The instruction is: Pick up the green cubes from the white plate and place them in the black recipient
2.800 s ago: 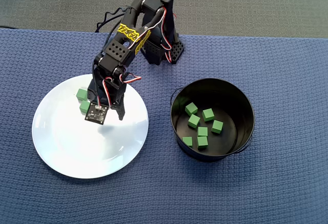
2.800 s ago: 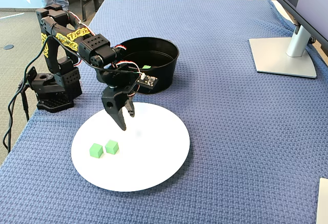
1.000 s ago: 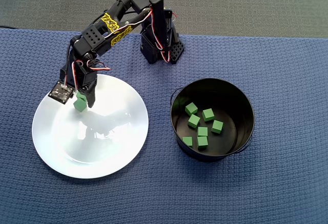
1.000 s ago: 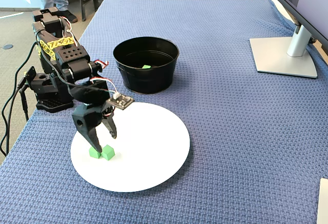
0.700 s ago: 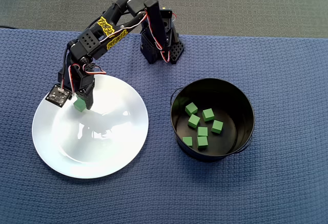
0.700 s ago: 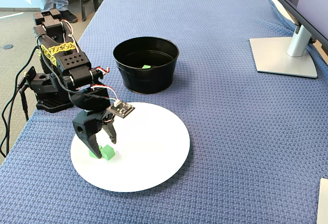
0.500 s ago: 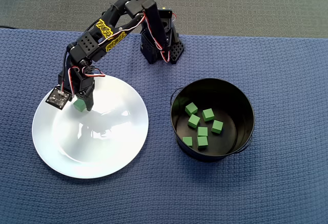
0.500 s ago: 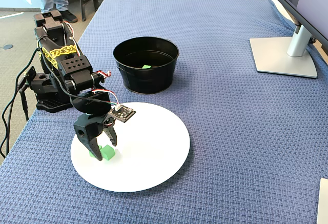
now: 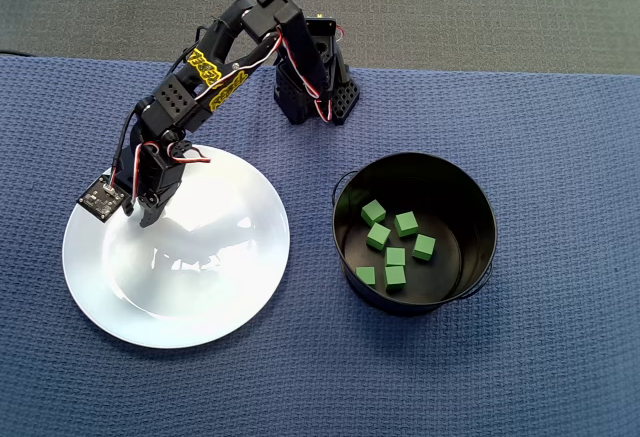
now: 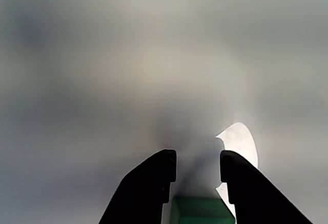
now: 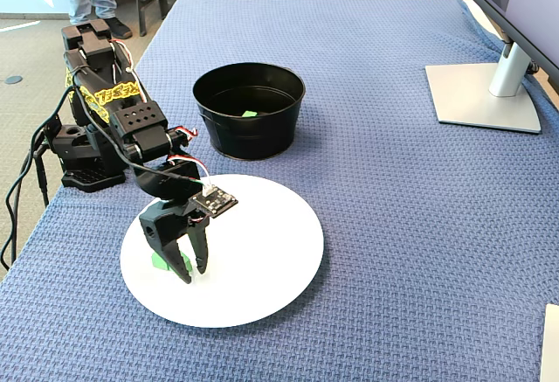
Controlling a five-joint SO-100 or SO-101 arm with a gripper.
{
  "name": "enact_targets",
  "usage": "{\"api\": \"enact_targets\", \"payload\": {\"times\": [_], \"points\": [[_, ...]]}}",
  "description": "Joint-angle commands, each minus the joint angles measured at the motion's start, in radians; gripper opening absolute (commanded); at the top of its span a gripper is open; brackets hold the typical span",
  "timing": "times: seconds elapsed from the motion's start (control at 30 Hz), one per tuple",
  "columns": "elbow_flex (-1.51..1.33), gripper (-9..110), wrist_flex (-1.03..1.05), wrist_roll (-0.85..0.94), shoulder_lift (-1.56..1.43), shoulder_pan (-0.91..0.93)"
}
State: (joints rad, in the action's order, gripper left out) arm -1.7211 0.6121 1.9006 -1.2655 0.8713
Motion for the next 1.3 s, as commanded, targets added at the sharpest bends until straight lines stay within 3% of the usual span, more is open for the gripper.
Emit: {"api": "enact_targets", "payload": {"times": [0.0,0.07,0.13,0.17,0.43,1.27], "points": [[0.005,0,-0.028,0.000,-0.014,0.002],[0.006,5,-0.023,0.020,-0.014,0.005],[0.006,28,-0.031,0.029,-0.017,0.009],[0.009,30,-0.031,0.034,-0.017,0.011],[0.066,32,0.124,0.008,-0.072,0.002],[0.101,27,0.281,-0.008,-0.146,-0.003]]}}
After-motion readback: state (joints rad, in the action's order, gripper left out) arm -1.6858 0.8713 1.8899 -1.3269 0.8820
